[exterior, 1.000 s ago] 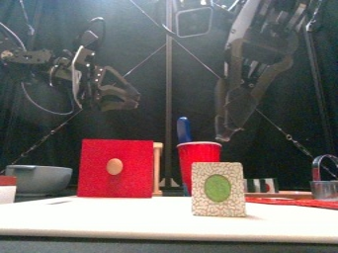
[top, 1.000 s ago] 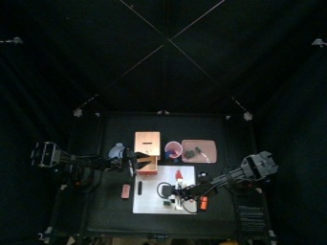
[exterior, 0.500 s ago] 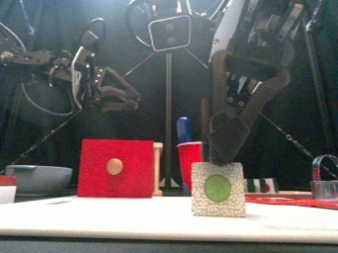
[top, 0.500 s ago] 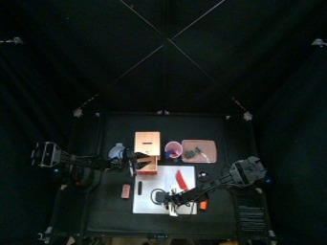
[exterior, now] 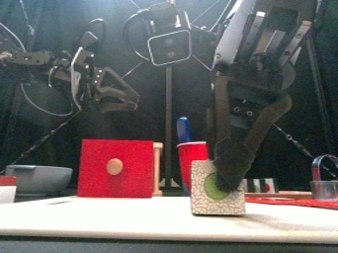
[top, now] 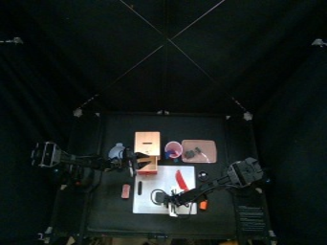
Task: Place sushi on board then cut the sushi with the knife then place the pieces on the plate
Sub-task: Place the 4 sushi pieces on the plate
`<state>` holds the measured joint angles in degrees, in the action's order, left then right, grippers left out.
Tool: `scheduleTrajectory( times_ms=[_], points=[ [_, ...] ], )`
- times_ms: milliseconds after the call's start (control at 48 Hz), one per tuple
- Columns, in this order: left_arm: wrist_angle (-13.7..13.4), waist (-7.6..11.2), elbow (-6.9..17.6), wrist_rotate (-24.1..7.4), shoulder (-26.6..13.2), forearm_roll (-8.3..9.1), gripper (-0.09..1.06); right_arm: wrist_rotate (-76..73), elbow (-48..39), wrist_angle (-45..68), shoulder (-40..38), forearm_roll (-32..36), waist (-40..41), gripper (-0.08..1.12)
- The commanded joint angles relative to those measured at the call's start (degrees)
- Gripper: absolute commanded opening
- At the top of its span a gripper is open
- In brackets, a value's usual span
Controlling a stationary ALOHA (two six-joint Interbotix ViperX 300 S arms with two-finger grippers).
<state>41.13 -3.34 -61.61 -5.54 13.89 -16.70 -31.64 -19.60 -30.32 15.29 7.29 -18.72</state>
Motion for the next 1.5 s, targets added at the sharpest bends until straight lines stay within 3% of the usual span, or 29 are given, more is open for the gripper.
scheduleTrajectory(
  times_ms=[21, 250, 479, 771, 1000, 1208, 1375, 1500],
  points=[
    [0.5, 0.09, 0.6, 0.0, 0.2, 0.0, 0.76, -0.4, -0.2, -0.5, -4.0, 1.0, 0.4, 0.53],
    [0.5, 0.09, 0.6, 0.0, 0.2, 0.0, 0.76, -1.5, -7.1, -9.1, -15.1, 4.4, 3.6, 0.53],
    [0.4, 0.09, 0.5, 0.0, 0.3, 0.0, 0.76, -6.7, -22.2, -15.5, -31.6, 10.2, 12.8, 0.53],
    [0.5, -0.26, 0.9, -0.1, 0.3, 0.0, 0.76, -11.2, -38.8, -9.8, -50.5, 12.0, 29.9, 0.53],
    [0.5, -0.35, 1.1, -0.1, 0.3, 0.0, 0.76, -10.9, -44.7, 1.9, -49.7, 12.5, 44.6, 0.53],
    [0.5, -0.35, 1.1, -0.1, 0.2, 0.0, 0.76, -10.9, -44.1, 9.1, -44.4, 12.6, 54.1, 0.53],
    [0.5, -0.26, 1.1, -0.1, 0.2, 0.0, 0.76, -10.3, -44.2, 12.2, -40.3, 13.7, 56.9, 0.55],
    [0.4, -0.26, 1.0, 0.0, 0.2, 0.0, 0.76, -10.6, -43.9, 14.2, -37.6, 13.2, 56.9, 0.63]
  ],
)
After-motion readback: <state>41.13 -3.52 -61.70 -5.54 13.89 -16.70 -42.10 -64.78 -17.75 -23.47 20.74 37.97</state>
